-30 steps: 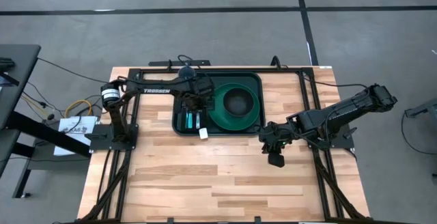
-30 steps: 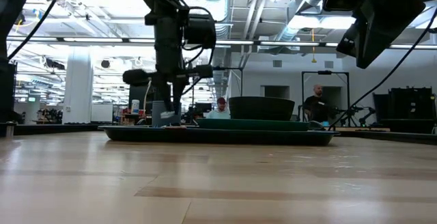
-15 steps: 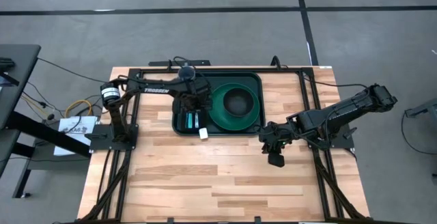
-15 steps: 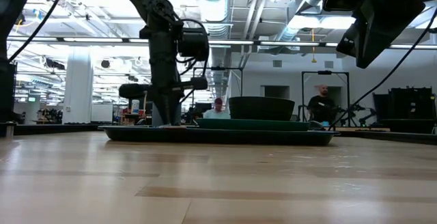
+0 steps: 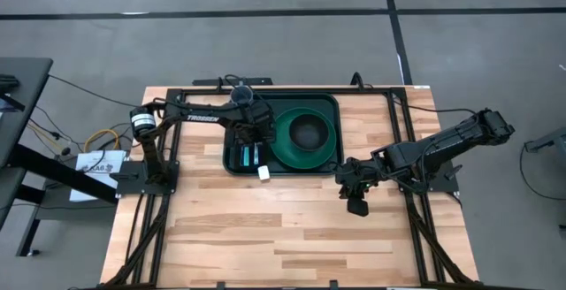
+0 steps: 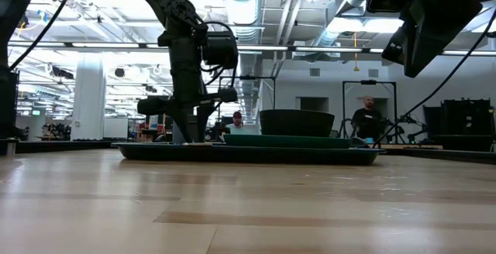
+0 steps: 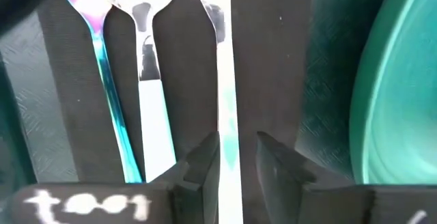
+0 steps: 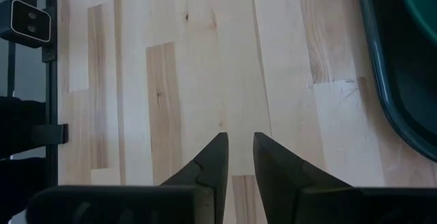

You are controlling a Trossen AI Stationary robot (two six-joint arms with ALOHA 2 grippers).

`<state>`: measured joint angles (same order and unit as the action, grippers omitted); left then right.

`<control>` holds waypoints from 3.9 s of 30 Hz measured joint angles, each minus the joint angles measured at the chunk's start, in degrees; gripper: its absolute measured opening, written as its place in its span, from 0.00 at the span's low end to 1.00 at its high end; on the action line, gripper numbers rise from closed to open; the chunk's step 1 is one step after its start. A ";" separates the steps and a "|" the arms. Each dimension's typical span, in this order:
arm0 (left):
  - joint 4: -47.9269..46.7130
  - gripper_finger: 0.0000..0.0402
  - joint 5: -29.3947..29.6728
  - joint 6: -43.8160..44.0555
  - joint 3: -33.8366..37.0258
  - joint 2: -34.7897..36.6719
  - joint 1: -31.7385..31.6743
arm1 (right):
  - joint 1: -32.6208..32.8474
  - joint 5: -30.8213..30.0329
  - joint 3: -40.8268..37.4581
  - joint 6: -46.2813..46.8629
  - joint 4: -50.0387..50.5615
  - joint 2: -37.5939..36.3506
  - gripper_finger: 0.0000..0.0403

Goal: Set up tray
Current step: Return to Home Position

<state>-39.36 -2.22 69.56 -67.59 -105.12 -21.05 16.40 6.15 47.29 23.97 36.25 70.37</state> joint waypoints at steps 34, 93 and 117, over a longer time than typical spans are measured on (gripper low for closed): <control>-6.57 0.15 13.46 -15.45 -30.75 14.45 12.14 | 5.07 -3.16 -17.42 -16.89 -33.71 -47.09 0.16; -6.74 0.15 14.70 -10.79 -35.05 14.67 23.10 | -16.06 -3.65 -46.82 -14.93 -37.06 -69.79 0.16; 14.47 0.15 17.78 -55.50 0.57 59.74 40.93 | -16.06 -3.41 -46.84 -14.91 -37.04 -69.64 0.16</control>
<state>-24.90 15.56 14.05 -67.02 -45.38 19.87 0.34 2.74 0.45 9.06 -0.79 0.73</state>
